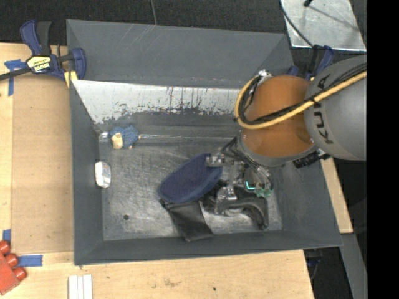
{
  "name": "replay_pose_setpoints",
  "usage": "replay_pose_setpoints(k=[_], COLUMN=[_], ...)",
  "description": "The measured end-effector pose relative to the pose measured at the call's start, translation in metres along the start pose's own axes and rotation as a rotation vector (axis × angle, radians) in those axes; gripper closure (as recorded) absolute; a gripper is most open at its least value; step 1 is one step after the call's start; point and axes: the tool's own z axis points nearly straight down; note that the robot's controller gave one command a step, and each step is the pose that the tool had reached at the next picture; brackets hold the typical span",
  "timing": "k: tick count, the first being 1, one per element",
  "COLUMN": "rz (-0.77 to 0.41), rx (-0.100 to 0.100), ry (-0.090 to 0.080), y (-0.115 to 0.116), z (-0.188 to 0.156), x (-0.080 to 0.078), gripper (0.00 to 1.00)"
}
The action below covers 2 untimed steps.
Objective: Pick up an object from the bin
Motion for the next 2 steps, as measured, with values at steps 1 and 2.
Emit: replay_pose_setpoints(k=[1,2], rz=[-0.006,-0.005], rx=[-0.001,-0.003], ry=[-0.008,-0.027], y=[0.0042,0.005], z=[0.0475,0.0428], x=[-0.0133,-0.0175], gripper=[0.0,1.0])
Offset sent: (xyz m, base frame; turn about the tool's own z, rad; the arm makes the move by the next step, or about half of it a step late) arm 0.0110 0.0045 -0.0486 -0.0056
